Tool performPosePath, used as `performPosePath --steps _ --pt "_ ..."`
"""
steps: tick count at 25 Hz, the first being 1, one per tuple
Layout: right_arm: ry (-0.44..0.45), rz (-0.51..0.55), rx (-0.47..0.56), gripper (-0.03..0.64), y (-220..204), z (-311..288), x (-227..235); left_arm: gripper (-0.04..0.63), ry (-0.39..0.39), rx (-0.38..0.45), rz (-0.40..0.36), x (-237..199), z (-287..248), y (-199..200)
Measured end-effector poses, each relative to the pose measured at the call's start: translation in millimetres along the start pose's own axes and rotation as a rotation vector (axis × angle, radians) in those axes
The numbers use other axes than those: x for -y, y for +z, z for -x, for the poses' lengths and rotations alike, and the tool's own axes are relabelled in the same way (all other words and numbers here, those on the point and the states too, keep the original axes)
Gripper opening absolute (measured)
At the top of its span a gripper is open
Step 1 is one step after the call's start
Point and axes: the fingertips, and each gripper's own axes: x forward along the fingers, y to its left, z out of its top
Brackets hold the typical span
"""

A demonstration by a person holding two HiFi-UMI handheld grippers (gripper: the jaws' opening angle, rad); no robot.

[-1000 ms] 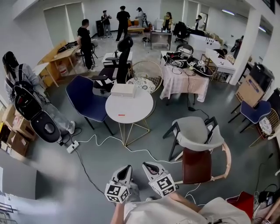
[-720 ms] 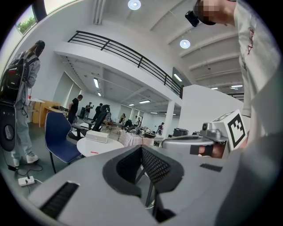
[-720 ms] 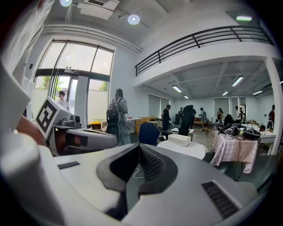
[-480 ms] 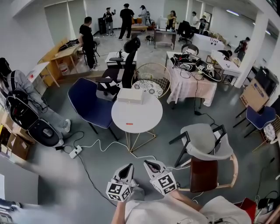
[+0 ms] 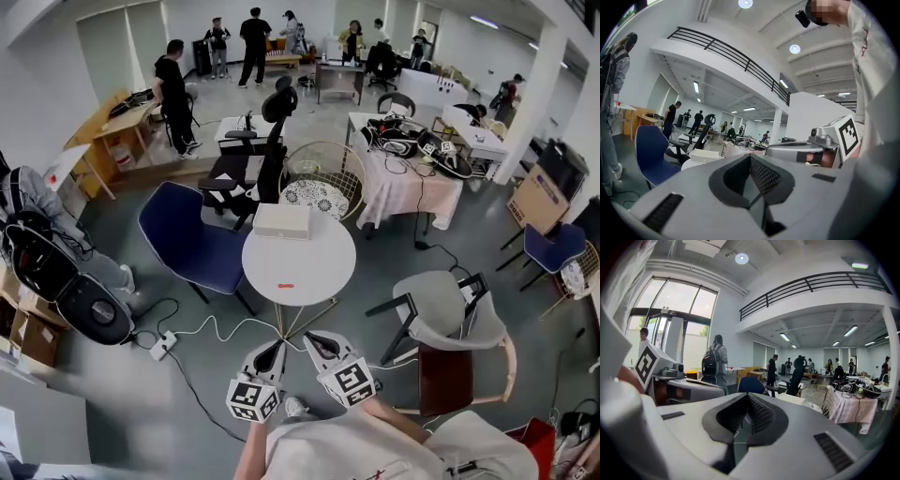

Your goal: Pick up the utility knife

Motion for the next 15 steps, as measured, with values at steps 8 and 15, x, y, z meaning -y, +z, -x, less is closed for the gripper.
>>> performPosePath --steps 8,15 --pt "-0.044 -0.003 0.019 0.017 18.7 -48.5 6.3 0.012 -0.051 -0.019 -0.013 -44.7 -19.1 10.1" --pt "-0.068 -0.018 -0.006 0.017 11.2 -62.1 16.2 0.012 -0.064 -0.034 -0.005 -61.7 -27.2 9.2"
